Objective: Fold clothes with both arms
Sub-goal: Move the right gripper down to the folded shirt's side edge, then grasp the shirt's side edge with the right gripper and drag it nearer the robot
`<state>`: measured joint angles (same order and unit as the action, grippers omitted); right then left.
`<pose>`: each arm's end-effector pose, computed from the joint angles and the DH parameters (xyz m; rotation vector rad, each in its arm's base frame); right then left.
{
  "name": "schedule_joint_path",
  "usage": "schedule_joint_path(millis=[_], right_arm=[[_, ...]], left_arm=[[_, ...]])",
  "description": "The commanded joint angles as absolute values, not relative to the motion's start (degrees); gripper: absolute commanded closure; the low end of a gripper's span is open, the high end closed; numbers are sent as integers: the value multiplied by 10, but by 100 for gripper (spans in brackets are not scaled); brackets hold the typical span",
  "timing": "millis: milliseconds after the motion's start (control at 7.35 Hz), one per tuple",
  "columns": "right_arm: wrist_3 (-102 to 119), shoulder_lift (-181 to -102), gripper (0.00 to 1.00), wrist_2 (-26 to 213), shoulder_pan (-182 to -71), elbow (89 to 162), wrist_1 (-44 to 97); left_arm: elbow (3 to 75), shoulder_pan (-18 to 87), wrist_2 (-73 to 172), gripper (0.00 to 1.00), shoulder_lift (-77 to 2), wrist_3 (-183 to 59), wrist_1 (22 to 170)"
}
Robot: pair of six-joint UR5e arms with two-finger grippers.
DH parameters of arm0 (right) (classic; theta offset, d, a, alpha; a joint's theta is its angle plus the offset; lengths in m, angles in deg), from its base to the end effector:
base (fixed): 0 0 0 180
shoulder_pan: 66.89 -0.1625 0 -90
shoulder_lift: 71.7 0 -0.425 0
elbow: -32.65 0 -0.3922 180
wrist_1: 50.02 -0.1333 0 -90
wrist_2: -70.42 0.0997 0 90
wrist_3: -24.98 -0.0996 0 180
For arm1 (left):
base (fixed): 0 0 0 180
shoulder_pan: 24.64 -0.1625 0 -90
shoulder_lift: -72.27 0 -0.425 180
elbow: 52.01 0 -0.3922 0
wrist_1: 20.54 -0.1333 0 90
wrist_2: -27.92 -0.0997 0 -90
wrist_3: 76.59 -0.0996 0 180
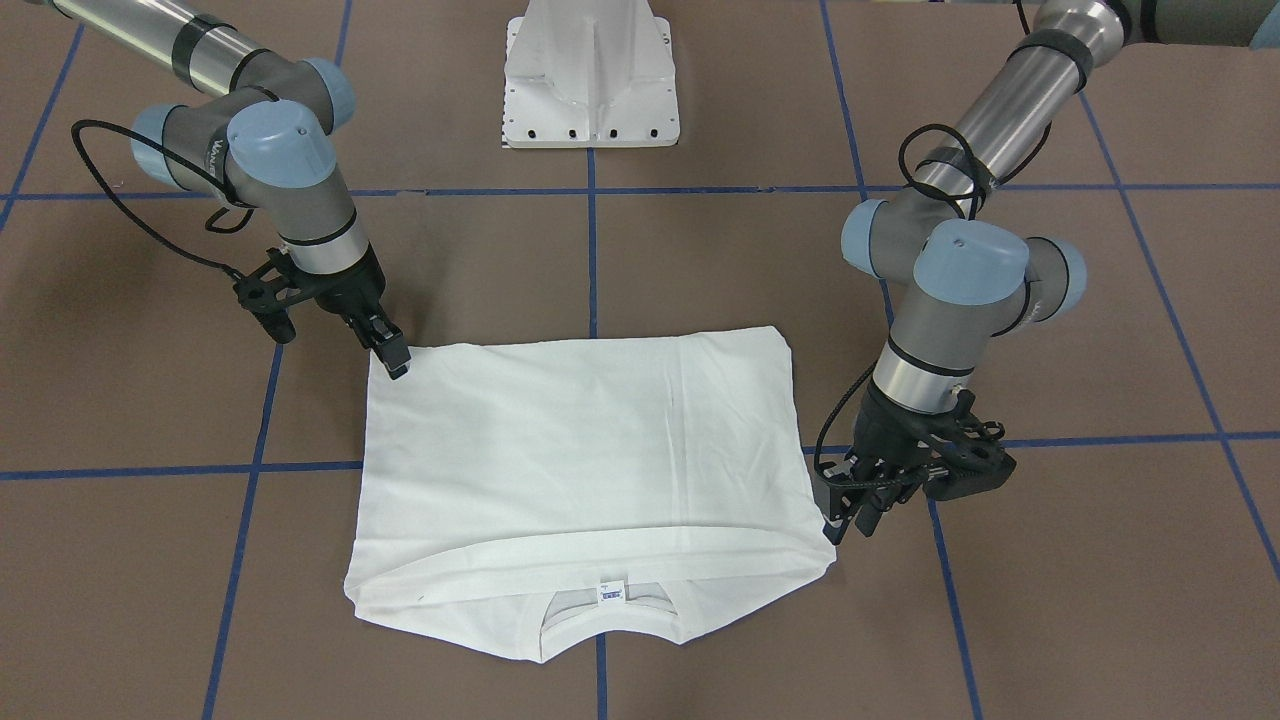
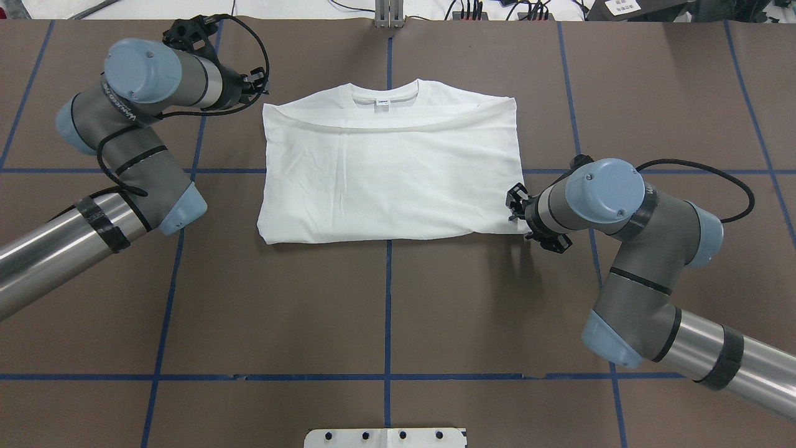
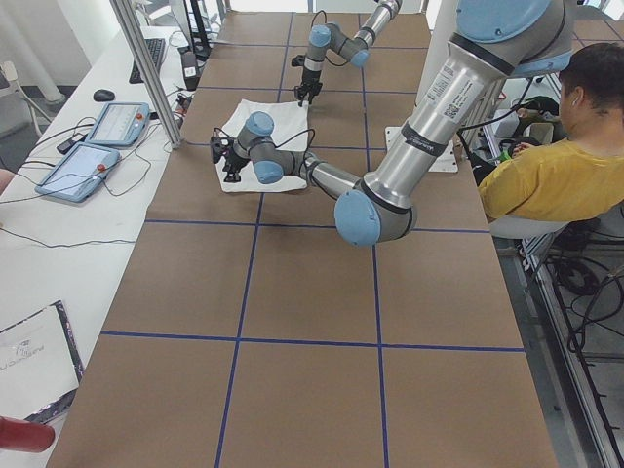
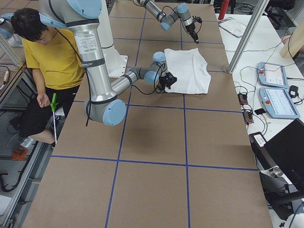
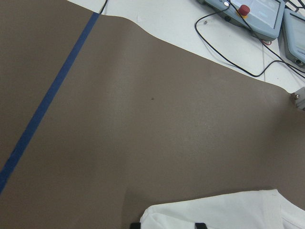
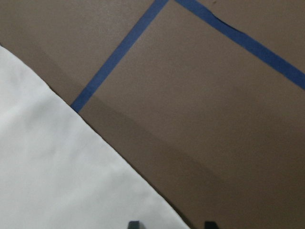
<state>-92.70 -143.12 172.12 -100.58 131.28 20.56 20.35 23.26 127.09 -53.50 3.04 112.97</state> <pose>-0.4561 -0.4400 0.3805 -0.1559 -0.8520 0.9235 0.4191 -0.6389 0.3443 0.4012 1.0197 -0.5031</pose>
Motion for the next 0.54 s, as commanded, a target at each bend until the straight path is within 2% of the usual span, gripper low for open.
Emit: schedule_joint_path(millis=[0,272,408], right_arm=[[-930,-1431,100,1725,-1007,1319,206],[-930,-1462,100,1729,-1007,1370,206],[-939,-1480,100,1748,-1004,1419,226]], left_arm=[[204,233,1271,52,-536,30,1130],[209,233,1272,52,-536,30,1129],[217,233,1272,52,-535,31,1128]])
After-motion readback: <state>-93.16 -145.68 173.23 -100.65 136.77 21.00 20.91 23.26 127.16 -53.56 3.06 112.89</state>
